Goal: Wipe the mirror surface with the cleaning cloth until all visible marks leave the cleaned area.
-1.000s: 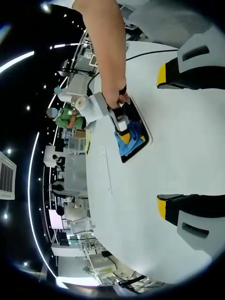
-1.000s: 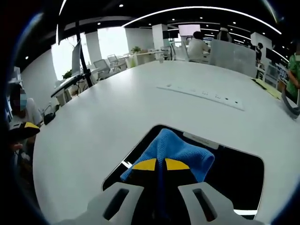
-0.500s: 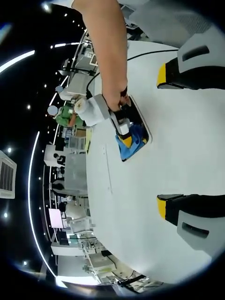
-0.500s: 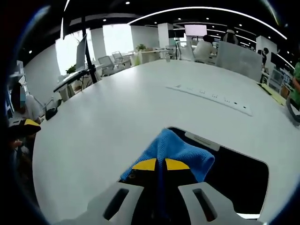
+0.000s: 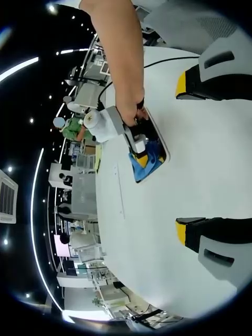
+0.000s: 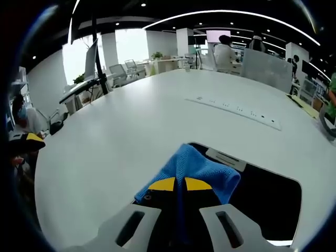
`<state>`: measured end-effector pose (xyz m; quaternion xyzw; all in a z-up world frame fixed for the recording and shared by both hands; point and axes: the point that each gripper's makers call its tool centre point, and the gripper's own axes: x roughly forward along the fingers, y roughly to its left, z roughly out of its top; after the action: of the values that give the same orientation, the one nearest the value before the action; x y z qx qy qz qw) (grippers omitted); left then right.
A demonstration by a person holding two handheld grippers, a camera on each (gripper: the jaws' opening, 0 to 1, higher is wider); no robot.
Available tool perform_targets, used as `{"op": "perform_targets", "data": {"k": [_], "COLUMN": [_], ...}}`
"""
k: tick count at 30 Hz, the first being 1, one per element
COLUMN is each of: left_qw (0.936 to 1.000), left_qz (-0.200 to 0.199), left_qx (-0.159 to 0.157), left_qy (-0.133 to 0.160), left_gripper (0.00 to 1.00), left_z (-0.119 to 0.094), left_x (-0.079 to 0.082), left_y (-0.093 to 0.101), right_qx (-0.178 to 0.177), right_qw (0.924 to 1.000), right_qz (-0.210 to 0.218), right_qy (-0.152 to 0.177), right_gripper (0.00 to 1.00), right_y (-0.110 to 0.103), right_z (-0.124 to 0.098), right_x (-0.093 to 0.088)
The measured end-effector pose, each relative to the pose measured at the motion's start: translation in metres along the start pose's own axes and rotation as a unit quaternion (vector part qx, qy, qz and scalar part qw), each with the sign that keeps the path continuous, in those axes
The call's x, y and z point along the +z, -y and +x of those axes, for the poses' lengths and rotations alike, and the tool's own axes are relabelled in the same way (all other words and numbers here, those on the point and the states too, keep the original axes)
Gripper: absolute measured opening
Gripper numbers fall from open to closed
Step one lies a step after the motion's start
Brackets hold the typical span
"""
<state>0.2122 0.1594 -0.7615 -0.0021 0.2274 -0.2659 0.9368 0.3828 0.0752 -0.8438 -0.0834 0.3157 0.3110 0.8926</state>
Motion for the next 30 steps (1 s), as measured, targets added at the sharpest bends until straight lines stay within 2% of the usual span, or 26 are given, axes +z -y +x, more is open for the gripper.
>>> {"op": "perform_targets", "data": {"k": [10,19,30], "left_qw": [1.0,1.0,0.9999], "left_qz": [0.002,0.004,0.007], "left_qx": [0.003,0.003,0.0], "left_qy": [0.002,0.002,0.01], "left_gripper": [0.93,0.93,0.93], "left_z": [-0.002,-0.004,-0.006], "left_x": [0.002,0.002,0.008], "left_y": [-0.002,-0.001,0.002], "right_qx": [-0.001,0.002,0.005], "right_qw": [1.0,1.0,0.9999], "right_qz": [0.006,0.002,-0.004], "right_qy": [-0.003,-0.005,-0.008], "right_gripper": [0.0,0.0,0.0], "right_y": [0.004,0.0,-0.01], "right_z": [0.003,0.0,-0.01], "right_x": [0.0,-0.003,-0.009]}}
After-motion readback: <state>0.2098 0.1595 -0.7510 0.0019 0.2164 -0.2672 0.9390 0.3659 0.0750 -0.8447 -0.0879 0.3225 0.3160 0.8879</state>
